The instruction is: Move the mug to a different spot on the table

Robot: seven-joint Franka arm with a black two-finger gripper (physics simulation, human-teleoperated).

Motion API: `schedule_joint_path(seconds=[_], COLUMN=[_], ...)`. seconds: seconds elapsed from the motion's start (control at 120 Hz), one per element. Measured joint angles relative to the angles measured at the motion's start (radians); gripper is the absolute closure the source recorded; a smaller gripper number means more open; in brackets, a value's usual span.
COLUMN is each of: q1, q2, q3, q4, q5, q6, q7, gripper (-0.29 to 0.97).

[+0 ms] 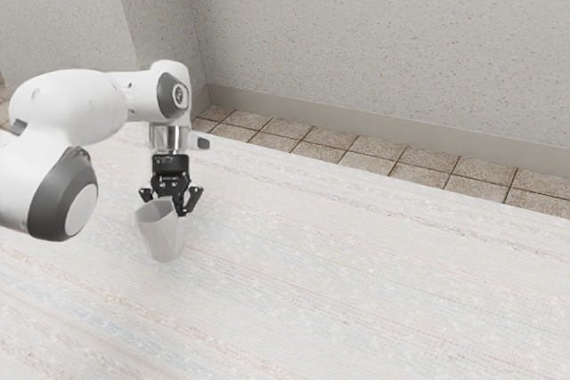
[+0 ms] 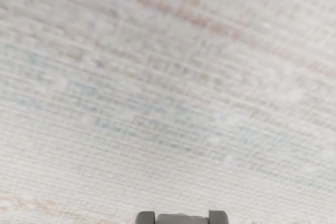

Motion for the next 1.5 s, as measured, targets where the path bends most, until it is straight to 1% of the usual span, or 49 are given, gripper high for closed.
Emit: schedule_joint_path(seconds=[0.35,0.533,1.183,1.383,1.433,1.5], q1=[-0.081,-0.091,-0.092,-0.092,-0.092,-0.092], q2=[-0.082,-0.061,0.010,0.024,0.026,0.027], q3=[-0.011,-0.024,-0.058,-0.063,-0.064,-0.067], q4=[-0.095,-0.100,-0.117,-0.117,-0.117,-0.117], q5=[0.010,0.004,-0.059,-0.069,-0.069,-0.074], q6=[0.010,0.041,0.170,0.195,0.199,0.202], q7=[-0.016,-0.023,-0.041,-0.046,-0.048,-0.049], gripper=[0.78,0.79,0.78,0.78,0.78,0.64])
